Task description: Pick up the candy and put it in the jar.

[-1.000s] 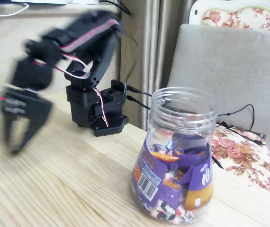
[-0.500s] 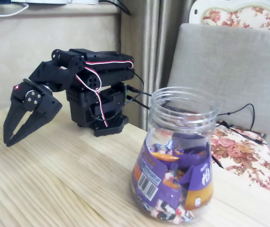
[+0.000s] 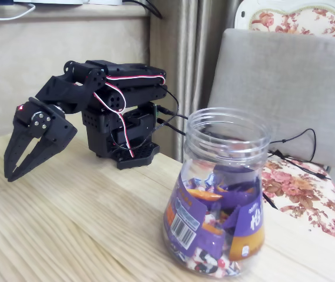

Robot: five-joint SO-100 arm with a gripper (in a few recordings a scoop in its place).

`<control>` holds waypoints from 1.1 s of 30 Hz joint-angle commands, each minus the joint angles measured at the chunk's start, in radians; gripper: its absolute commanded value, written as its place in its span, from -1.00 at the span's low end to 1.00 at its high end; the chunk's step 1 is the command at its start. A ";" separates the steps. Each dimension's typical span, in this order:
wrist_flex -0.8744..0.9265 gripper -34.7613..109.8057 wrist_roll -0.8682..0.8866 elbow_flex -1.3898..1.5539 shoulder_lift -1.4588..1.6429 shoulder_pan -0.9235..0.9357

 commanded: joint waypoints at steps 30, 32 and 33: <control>0.020 -0.52 0.627 0.005 0.020 -0.094; 0.018 -0.52 0.571 -0.003 0.020 -0.133; 0.020 -0.52 0.565 -0.008 0.020 -0.141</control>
